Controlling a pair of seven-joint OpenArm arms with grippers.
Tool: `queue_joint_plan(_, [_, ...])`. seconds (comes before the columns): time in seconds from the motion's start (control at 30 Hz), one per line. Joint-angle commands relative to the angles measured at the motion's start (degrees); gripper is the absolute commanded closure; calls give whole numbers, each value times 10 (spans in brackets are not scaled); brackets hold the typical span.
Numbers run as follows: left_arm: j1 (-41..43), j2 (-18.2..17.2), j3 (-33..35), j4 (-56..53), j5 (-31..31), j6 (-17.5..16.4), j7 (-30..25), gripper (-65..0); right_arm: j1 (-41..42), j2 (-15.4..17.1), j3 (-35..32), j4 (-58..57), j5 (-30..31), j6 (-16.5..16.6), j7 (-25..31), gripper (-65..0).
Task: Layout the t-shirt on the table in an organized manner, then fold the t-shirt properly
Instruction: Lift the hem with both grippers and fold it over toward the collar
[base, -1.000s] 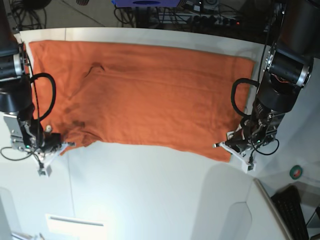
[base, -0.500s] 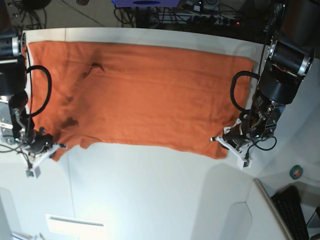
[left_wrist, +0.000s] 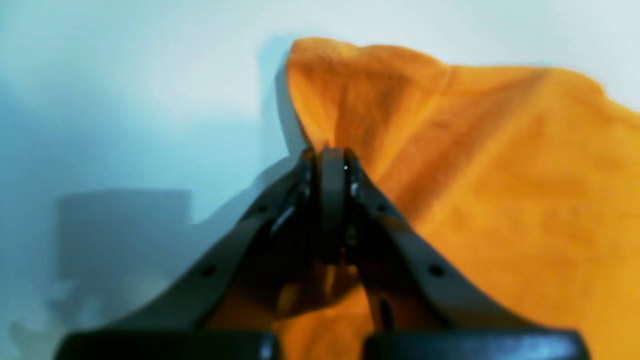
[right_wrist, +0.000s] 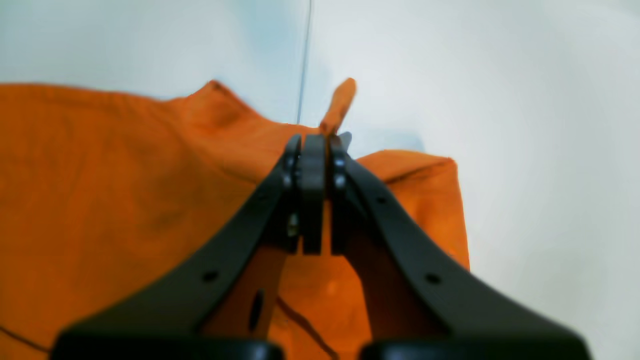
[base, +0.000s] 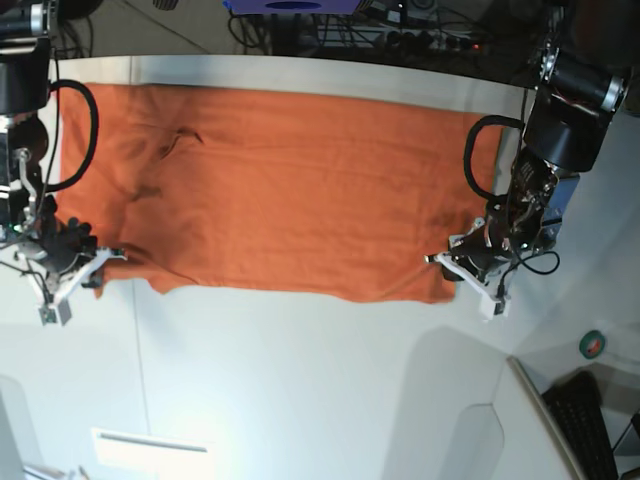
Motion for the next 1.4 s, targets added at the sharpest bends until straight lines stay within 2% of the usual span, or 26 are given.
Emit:
queue_joint_plan(0.0, [-6,-12,-20,22,2,-3,-9,0,5,10,5,18,5,2,11,0])
queue_joint_plan(0.13, [29,-20,-40,76,1,-3,-4,0,-19,9,6,37,5,1,11,0])
queue_joint_plan(0.23, [45,-22,-46,106,1,-3,30,0,-39,9,6,61,5,0,11,0])
queue_joint_plan(0.3, [59,-23,-52,132,0,-3,33,0,-57,9,8,81,5,0,11,0])
queue_joint_plan(0.53, [107,-23,-134,209,2,-3,84,0,-118,7,36,118,8,0,11,0])
queue_joint_plan(0.8, [136,-26,-137,226,3,-4,91,0,-152,0,52,121,8,0,11,0])
queue_joint_plan(1.0, [153,-36,-137,231,3,-4,91,0,-184,-34,97,177,5,0,-42,0])
queue_joint_plan(1.37, [176,-52,-136,260,2,-4,91,0,-224,-37,103,185,8,0,-54,0])
